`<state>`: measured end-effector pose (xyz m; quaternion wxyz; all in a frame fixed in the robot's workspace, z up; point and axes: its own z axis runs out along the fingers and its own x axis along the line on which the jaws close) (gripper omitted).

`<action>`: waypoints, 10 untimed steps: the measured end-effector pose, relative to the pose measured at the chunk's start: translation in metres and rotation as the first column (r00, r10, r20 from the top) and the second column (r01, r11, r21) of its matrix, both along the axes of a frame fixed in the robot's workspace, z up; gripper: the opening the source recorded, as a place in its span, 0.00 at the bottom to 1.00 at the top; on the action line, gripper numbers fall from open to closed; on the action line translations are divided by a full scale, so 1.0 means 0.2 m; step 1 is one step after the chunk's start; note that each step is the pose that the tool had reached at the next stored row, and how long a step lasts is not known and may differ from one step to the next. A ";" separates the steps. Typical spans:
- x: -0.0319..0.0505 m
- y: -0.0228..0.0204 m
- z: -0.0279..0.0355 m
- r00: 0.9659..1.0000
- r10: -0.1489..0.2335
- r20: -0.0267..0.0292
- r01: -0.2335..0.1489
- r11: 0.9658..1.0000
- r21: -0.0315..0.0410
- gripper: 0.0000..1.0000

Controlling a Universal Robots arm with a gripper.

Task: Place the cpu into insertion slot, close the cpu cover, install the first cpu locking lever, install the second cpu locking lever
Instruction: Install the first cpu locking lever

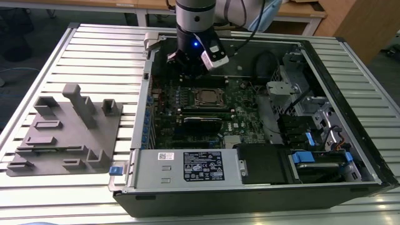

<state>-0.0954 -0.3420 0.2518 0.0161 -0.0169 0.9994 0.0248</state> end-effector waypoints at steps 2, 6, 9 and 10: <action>0.000 0.000 0.002 1.000 0.000 0.000 0.000 1.000 0.000 0.11; 0.000 0.000 0.022 1.000 0.000 0.000 0.000 1.000 0.000 0.11; 0.000 0.000 0.027 1.000 0.000 0.000 0.000 1.000 0.000 0.11; 0.000 0.000 0.029 1.000 0.000 0.000 0.000 1.000 0.000 0.11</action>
